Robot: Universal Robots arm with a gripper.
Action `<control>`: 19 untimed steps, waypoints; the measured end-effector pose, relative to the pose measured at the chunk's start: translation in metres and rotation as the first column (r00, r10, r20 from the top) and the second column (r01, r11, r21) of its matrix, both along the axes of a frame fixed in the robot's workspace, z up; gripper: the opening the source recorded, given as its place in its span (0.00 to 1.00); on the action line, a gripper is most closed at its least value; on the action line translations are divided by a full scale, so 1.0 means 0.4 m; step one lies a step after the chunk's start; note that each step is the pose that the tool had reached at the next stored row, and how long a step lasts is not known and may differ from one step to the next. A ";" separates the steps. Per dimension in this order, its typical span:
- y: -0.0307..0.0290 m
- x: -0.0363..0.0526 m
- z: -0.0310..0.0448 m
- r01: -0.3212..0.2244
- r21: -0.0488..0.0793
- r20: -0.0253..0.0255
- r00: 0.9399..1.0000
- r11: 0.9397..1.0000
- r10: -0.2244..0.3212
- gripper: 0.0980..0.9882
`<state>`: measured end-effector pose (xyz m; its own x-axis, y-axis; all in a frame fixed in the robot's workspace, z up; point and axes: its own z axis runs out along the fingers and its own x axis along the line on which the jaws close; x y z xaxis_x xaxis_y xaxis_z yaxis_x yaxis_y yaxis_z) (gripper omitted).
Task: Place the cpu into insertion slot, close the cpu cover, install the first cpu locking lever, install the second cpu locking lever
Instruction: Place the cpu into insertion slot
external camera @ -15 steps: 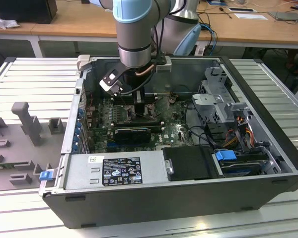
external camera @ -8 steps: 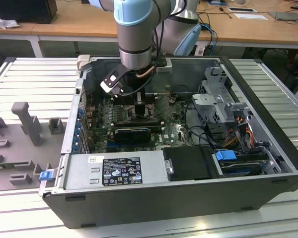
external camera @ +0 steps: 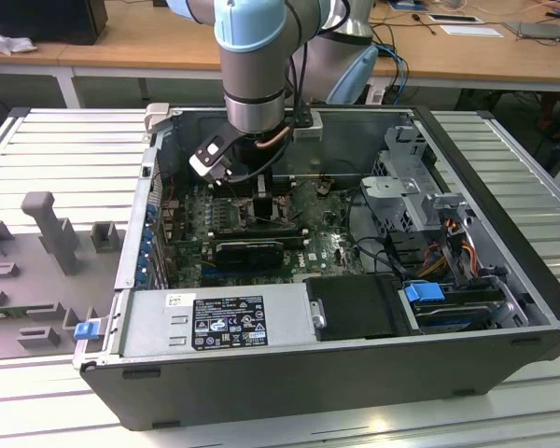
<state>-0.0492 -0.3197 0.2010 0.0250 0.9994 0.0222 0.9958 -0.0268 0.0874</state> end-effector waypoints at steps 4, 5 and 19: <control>0.000 0.000 0.000 0.000 0.000 0.000 1.000 1.000 0.000 0.48; 0.000 0.000 0.000 0.000 -0.001 0.000 1.000 1.000 0.000 0.48; 0.000 0.000 0.027 0.000 0.000 0.000 1.000 1.000 0.000 0.27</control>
